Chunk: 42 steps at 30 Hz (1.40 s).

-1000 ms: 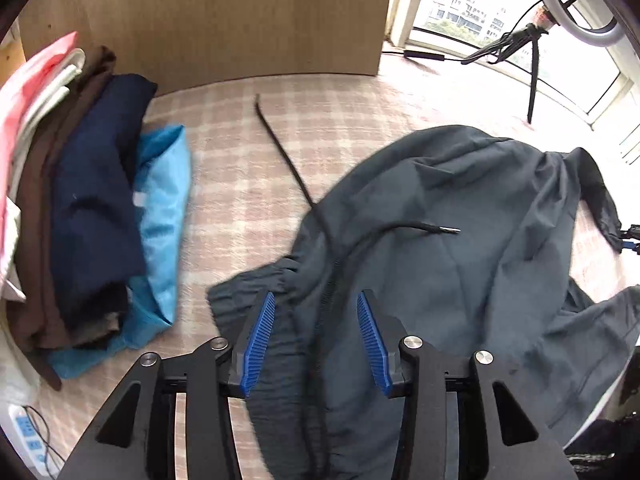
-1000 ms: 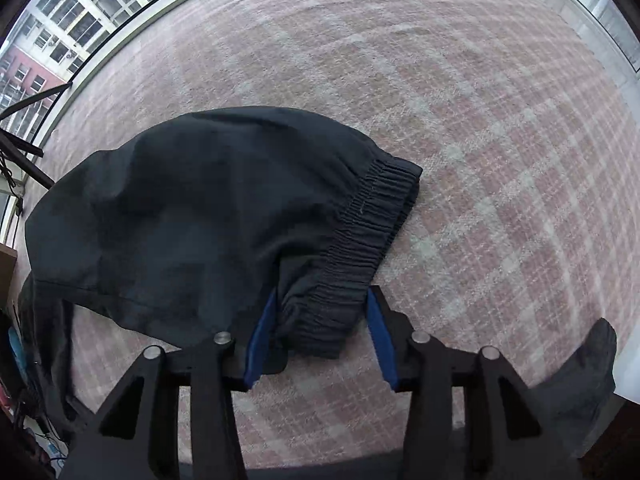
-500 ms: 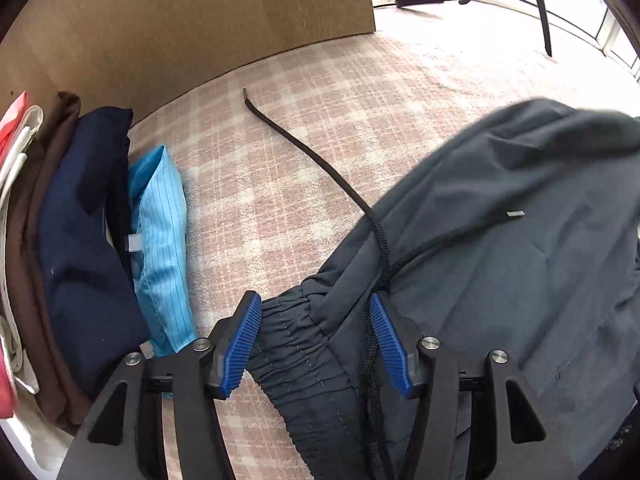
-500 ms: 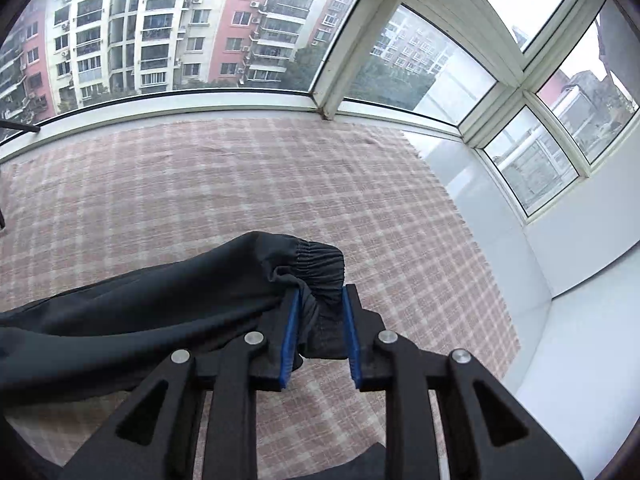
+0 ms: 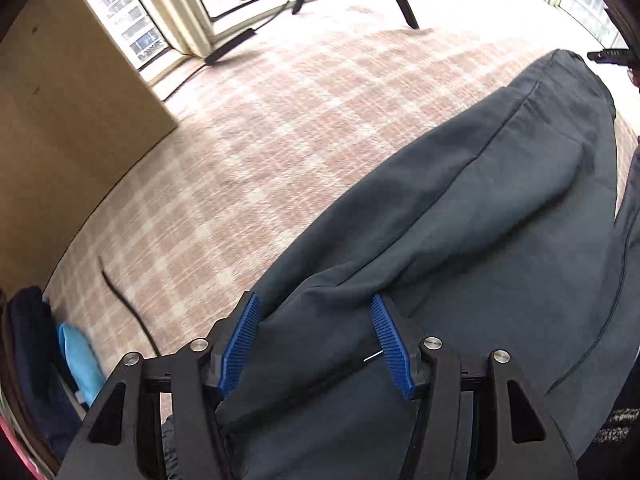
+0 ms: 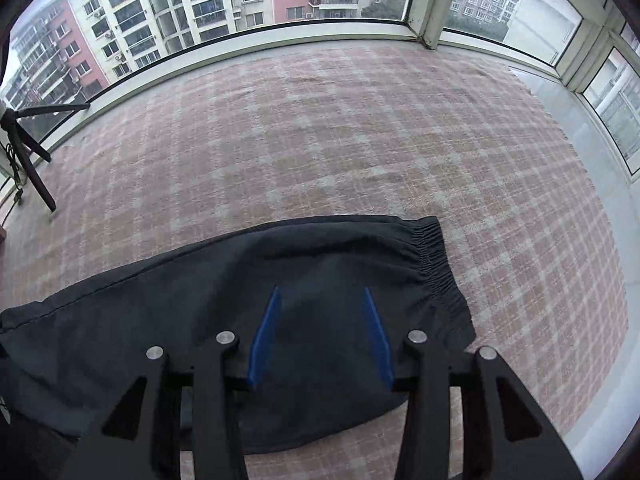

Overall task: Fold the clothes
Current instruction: 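Grasp the waistband with the left tool while the right tool grasps the cuff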

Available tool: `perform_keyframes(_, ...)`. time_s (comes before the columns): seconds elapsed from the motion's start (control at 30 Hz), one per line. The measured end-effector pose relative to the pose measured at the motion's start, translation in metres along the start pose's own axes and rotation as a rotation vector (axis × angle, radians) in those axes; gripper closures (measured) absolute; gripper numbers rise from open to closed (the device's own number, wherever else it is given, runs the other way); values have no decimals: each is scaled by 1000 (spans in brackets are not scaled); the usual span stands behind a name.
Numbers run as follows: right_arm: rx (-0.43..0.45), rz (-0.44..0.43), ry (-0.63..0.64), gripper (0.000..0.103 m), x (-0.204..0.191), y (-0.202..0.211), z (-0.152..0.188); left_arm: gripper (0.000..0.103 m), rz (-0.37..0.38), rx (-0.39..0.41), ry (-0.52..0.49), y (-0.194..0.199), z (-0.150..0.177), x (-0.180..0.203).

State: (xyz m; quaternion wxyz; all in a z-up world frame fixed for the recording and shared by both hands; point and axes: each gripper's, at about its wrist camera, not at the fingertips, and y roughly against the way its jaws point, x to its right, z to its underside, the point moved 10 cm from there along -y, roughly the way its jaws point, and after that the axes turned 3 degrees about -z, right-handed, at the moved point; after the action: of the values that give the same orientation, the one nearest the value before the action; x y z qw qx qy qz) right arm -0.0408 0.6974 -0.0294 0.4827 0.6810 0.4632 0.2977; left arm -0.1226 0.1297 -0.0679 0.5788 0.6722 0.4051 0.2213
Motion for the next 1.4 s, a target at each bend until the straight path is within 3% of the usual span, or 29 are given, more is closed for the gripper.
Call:
perform_keyframes(0.07, 0, -63, 95, 61, -39, -8, 3, 49, 21, -18, -23, -5, -1, 8)
perform_keyframes(0.13, 12, -80, 225, 58, -78, -13, 7, 57, 34, -27, -37, -8, -1, 13)
perform_keyframes(0.27, 44, -105, 465, 58, -149, -22, 10, 93, 22, 1, -37, -1, -4, 9)
perform_keyframes(0.37, 76, -117, 607, 57, -189, -30, 8, 95, 37, 27, -8, 8, -10, 2)
perform_keyframes(0.5, 71, -86, 728, 59, -214, -49, 9, 95, 45, 46, 4, 16, -19, -6)
perform_keyframes(0.57, 56, -65, 775, 94, -220, -63, 8, 96, 37, 56, 7, 17, -26, -11)
perform_keyframes(0.6, 64, -48, 777, 102, -222, -65, 7, 96, 35, 61, 11, 17, -30, -13)
perform_keyframes(0.67, 96, 25, 765, 103, -223, -69, -4, 94, -5, 75, 44, 10, -42, -25)
perform_keyframes(0.73, 145, 153, 701, 103, -214, -74, -27, 83, -118, 55, 122, -5, -59, -57)
perform_keyframes(0.77, 151, 181, 645, 103, -208, -76, -38, 78, -126, 31, 149, -11, -62, -66)
perform_keyframes(0.83, 95, 72, 586, 102, -212, -76, -43, 78, -85, 35, 192, -7, -60, -79)
perform_keyframes(0.87, 91, 41, 580, 102, -215, -70, -44, 77, -99, 58, 187, 4, -54, -85)
perform_keyframes(0.93, 129, 54, 613, 100, -220, -55, -45, 67, -142, 91, 187, 25, -39, -103)
perform_keyframes(0.97, 144, 55, 635, 99, -224, -47, -44, 58, -145, 99, 206, 32, -26, -113)
perform_keyframes(1.0, 148, 36, 646, 98, -230, -41, -42, 56, -128, 94, 238, 38, -10, -122)
perform_keyframes(1.07, 141, -8, 658, 96, -243, -34, -34, 56, -89, 72, 312, 48, 28, -136)
perform_keyframes(1.13, 134, -53, 670, 87, -257, -27, -25, 56, -84, 27, 363, 36, 61, -143)
perform_keyframes(1.2, 124, -64, 697, 87, -267, -29, -17, 56, -86, -24, 412, 23, 90, -144)
perform_keyframes(1.33, 86, -88, 730, 87, -283, -33, 5, 54, -71, -60, 441, -6, 108, -139)
perform_keyframes(1.4, 74, -83, 753, 86, -287, -37, 15, 70, -78, -28, 449, -6, 106, -138)
